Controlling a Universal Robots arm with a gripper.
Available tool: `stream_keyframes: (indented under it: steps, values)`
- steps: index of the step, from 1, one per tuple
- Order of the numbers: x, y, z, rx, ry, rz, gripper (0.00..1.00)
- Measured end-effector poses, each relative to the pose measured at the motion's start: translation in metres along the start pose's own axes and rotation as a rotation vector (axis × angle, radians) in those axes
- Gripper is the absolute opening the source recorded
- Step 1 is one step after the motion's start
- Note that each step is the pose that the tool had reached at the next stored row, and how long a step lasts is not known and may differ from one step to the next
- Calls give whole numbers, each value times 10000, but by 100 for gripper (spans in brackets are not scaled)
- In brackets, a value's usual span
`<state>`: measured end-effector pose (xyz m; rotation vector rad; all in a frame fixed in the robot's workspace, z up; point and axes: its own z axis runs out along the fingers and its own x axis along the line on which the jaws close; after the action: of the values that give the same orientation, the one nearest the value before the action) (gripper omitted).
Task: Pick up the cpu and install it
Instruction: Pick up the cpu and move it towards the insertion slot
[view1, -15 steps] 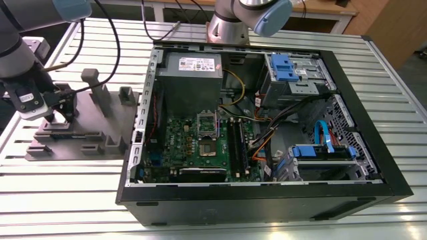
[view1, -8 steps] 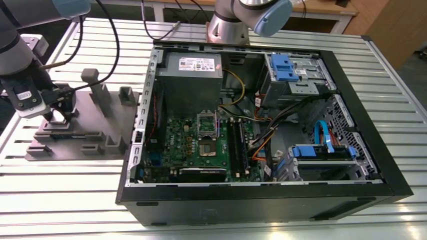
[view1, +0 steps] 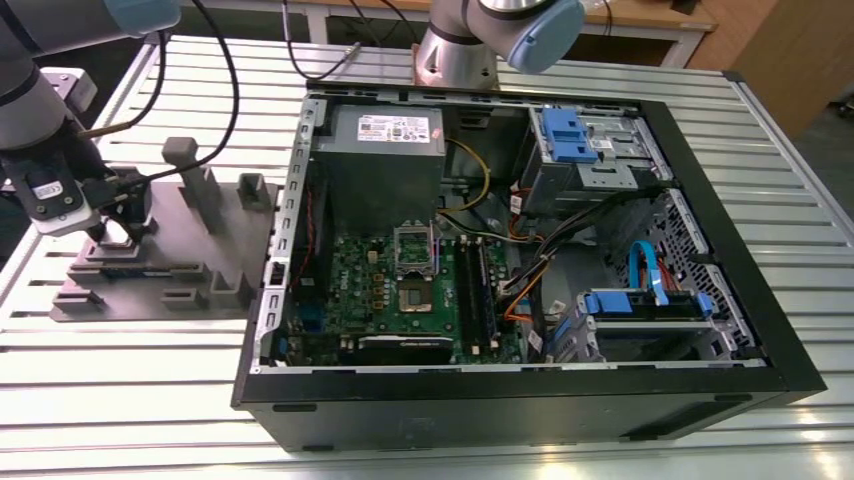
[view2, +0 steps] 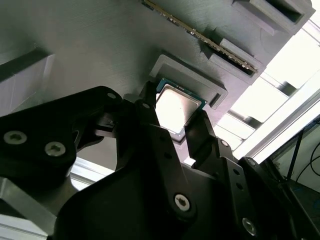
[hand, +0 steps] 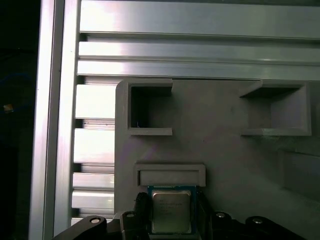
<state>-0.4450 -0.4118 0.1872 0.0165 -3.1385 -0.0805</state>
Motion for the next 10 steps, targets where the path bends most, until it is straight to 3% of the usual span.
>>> stream_keyframes:
  steps: [10]
  values:
    - [0,2,-28,-6,0,0,47]
